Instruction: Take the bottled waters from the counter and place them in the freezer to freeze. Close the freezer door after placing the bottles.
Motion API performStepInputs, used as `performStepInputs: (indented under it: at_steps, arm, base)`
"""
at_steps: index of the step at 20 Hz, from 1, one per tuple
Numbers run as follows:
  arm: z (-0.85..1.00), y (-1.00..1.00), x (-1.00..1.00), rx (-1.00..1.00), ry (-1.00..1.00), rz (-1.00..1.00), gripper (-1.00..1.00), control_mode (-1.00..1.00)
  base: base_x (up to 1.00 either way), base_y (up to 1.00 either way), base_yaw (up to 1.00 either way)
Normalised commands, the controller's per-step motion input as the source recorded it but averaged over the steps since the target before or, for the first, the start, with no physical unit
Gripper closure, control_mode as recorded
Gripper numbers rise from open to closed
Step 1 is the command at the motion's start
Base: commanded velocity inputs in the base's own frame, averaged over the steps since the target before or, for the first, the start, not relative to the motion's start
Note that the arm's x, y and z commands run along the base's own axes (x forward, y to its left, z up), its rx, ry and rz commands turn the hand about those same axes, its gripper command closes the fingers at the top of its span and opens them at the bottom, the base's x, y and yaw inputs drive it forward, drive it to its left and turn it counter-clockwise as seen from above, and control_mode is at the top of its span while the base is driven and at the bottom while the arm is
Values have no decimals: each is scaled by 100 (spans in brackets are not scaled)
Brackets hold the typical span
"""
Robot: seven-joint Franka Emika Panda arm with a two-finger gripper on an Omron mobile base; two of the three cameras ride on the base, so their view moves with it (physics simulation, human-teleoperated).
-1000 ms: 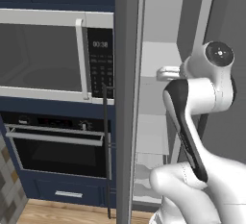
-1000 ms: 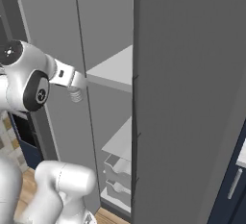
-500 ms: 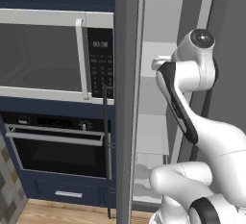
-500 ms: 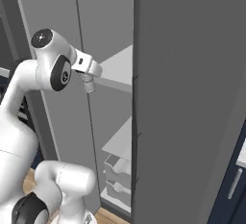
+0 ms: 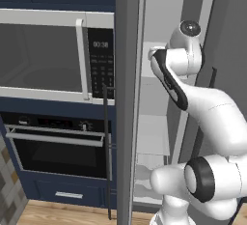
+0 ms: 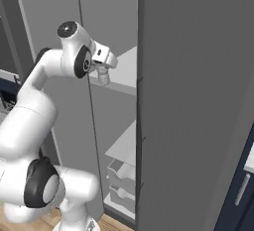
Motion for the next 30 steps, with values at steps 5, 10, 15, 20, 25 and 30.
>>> performStepInputs:
  at_steps: [5, 10, 15, 20, 25, 30]
  arm:
    - [0, -5, 80, 0, 6, 0, 100, -100]
    - [0, -14, 87, 0, 11, 0, 100, -100]
    - [-10, -23, 95, 0, 7, 0, 100, -100]
    - [-16, -20, 75, 0, 1, 0, 100, -100]
    - [-20, -11, 57, 0, 0, 0, 100, -100]
    - [-40, -4, 28, 0, -1, 0, 100, -100]
  base:
    - [0, 0, 0]
    - [0, 0, 0]
    - [0, 0, 0]
    - [0, 0, 0]
    - [0, 0, 0]
    - [0, 0, 0]
